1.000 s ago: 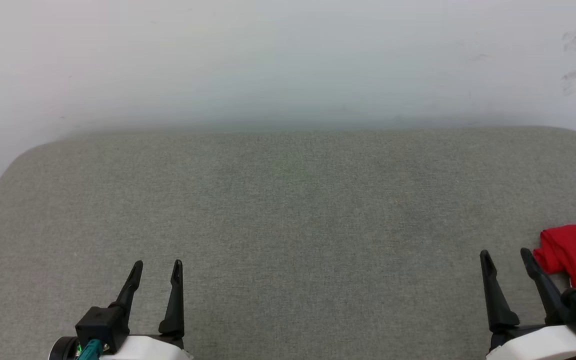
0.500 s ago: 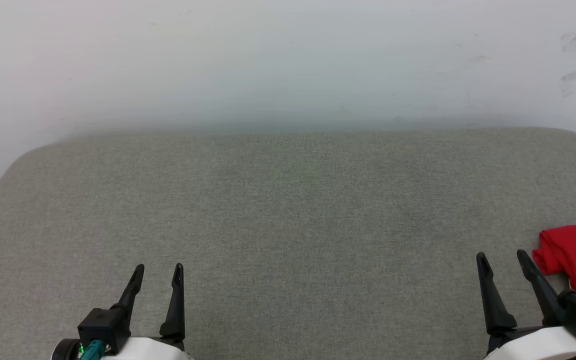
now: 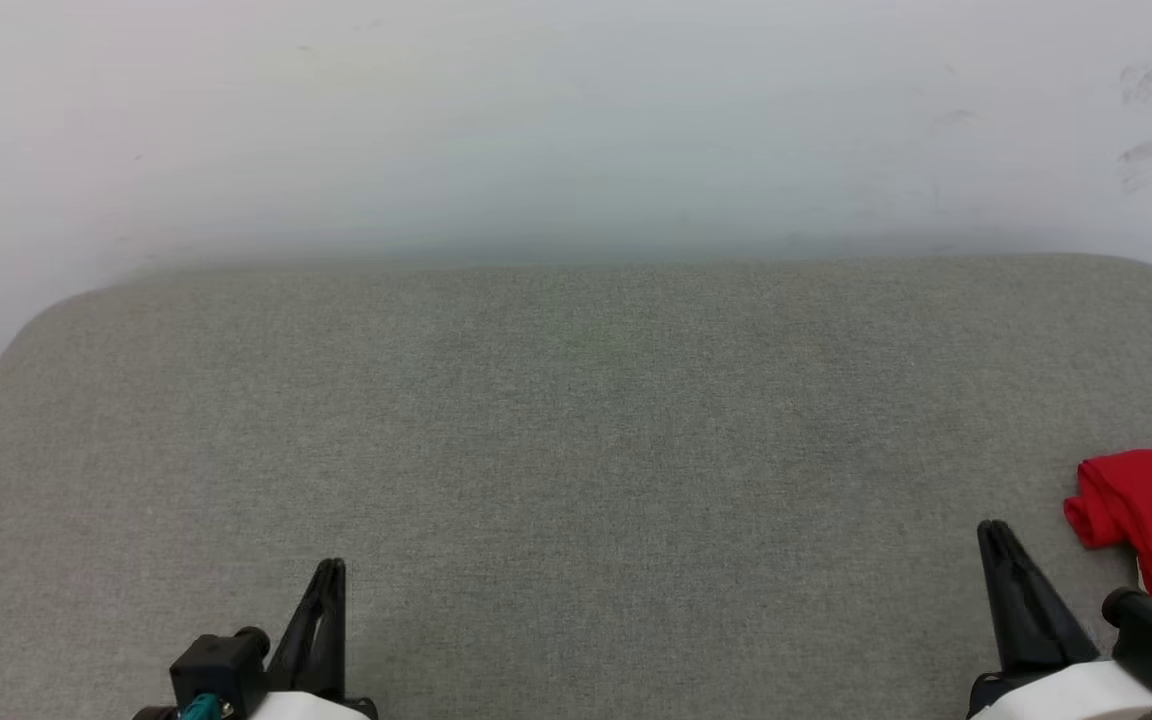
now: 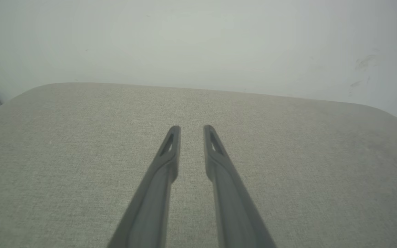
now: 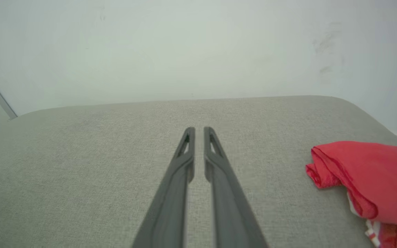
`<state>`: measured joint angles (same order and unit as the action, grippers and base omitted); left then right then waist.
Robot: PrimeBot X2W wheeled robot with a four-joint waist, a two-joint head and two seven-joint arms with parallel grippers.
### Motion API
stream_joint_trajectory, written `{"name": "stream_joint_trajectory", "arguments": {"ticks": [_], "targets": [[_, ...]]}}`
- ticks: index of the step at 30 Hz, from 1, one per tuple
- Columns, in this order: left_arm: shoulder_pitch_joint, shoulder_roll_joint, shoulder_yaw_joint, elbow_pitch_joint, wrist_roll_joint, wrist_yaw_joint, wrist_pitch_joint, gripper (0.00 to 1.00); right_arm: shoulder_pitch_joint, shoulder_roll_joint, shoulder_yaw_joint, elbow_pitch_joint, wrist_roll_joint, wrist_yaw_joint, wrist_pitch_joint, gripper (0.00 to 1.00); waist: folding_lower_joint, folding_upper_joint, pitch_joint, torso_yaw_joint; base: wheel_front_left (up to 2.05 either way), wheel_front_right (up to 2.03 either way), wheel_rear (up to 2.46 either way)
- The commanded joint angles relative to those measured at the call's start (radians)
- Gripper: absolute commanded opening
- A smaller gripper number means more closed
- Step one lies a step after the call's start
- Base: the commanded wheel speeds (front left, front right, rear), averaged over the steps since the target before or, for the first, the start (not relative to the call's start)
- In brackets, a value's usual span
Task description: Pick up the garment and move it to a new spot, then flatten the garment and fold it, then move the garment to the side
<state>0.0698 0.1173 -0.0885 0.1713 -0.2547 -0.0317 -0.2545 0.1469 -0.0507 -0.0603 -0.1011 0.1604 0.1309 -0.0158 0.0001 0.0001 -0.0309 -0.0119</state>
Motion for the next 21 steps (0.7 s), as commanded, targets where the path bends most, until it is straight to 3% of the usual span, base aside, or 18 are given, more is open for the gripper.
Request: {"name": "stream_joint_trajectory", "arguments": {"ticks": [1, 21], "targets": [[-0.017, 0.002, 0.011, -0.006, -0.033, -0.003, 0.010, 0.00, -0.002, 0.000, 0.003, -0.009, 0.038, 0.000, -0.003, 0.00, 0.0000, -0.0001, 0.000, 0.000, 0.00, 0.00, 0.00], [-0.060, -0.015, 0.059, 0.011, -0.377, -0.028, 0.102, 0.00, -0.073, -0.021, 0.012, 0.084, 0.429, 0.000, 0.014, 0.00, 0.0000, -0.0001, 0.006, 0.002, 0.00, 0.00, 0.00]]}}
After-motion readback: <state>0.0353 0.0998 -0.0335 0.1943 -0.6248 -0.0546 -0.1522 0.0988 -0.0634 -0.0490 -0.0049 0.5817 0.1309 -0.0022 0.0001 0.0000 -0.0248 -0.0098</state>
